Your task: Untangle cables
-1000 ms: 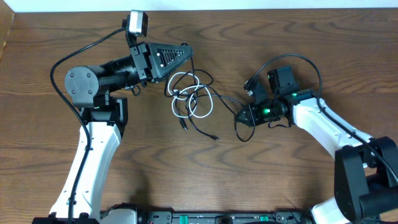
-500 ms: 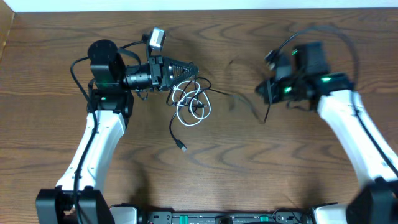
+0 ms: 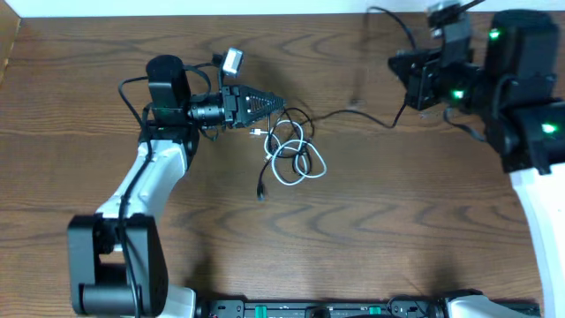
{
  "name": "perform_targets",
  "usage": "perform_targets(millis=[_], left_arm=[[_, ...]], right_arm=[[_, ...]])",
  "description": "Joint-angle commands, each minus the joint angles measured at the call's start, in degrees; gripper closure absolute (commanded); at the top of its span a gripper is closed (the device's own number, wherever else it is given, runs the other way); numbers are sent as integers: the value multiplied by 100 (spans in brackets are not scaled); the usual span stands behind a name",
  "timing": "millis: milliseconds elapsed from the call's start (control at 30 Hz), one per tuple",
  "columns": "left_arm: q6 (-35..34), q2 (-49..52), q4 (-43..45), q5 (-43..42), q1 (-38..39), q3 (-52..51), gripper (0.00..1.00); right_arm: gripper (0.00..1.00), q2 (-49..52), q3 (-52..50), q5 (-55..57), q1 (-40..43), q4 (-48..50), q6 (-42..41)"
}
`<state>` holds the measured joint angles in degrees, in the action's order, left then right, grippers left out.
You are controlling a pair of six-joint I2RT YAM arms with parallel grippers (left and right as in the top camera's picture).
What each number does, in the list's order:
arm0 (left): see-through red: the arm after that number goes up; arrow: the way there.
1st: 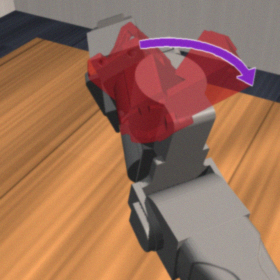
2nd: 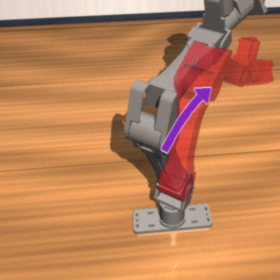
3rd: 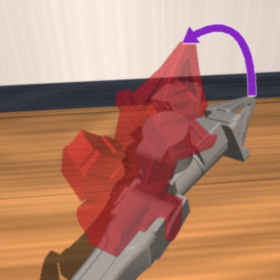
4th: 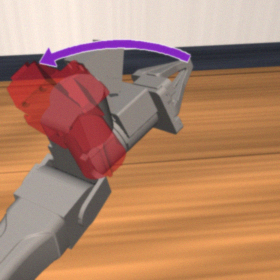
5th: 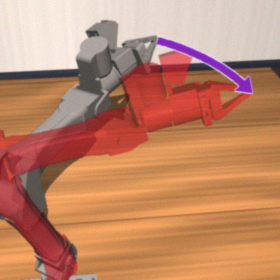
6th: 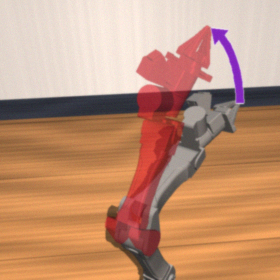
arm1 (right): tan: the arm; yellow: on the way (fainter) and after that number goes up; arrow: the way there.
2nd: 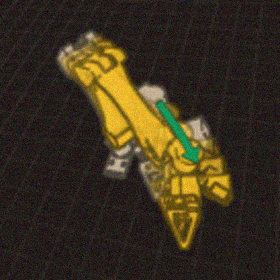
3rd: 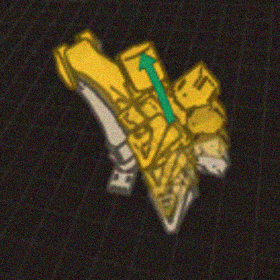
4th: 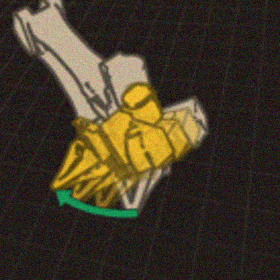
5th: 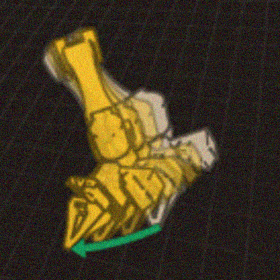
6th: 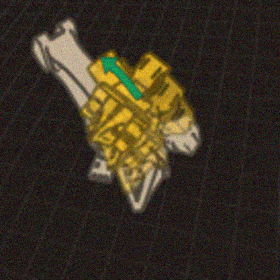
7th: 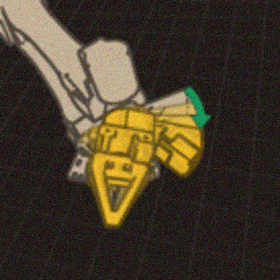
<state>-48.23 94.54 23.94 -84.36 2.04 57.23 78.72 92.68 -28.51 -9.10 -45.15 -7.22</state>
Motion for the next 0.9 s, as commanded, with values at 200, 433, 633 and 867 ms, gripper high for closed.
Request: perform_targets(millis=[200,433,633,867], left_arm=[[739,426,-726,1128,11,-249,27],[1707,413,-2479,3272,155,-247,10],[2343,249,-4085,6164,494,-247,8],[2382,232,-4756,8059,879,-247,5]], right_arm=[[99,-166,584,-103,315,-42,-219],[99,-146,584,20,313,-205,-271],[99,-146,702,363,356,-17,-673],[99,-146,1683,170,946,337,-953]])
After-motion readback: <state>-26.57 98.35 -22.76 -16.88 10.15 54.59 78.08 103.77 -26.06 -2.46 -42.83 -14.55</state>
